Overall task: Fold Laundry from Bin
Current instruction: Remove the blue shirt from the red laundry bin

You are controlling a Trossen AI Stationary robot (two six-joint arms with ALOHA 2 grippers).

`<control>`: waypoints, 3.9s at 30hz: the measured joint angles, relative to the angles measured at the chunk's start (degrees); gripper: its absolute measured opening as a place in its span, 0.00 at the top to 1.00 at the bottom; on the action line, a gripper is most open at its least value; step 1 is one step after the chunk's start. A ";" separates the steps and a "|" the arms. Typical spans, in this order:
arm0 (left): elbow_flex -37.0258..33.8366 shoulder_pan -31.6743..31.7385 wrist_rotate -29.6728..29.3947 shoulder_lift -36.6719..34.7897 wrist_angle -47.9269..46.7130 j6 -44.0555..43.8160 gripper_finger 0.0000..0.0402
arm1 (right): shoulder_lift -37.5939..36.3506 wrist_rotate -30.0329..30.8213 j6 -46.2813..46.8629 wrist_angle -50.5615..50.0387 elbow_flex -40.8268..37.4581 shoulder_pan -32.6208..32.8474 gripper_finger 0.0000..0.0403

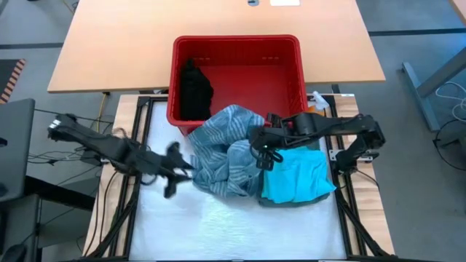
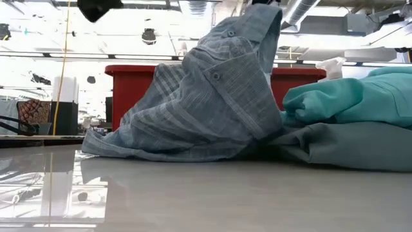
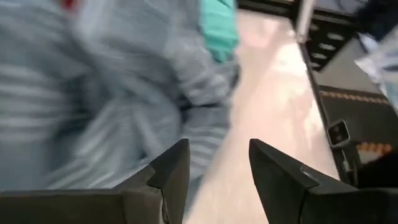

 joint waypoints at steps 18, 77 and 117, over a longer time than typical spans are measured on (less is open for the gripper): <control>-10.70 -1.24 4.18 30.61 16.98 11.33 0.66 | 0.87 -3.25 2.79 -2.80 0.02 -0.51 0.92; -9.35 -4.78 8.35 -23.79 56.31 28.55 1.00 | -14.27 -2.48 -5.13 56.55 0.13 11.73 0.94; 3.68 -2.86 0.56 56.44 62.20 -5.20 0.68 | -9.97 5.73 11.33 1.72 0.09 -3.94 0.93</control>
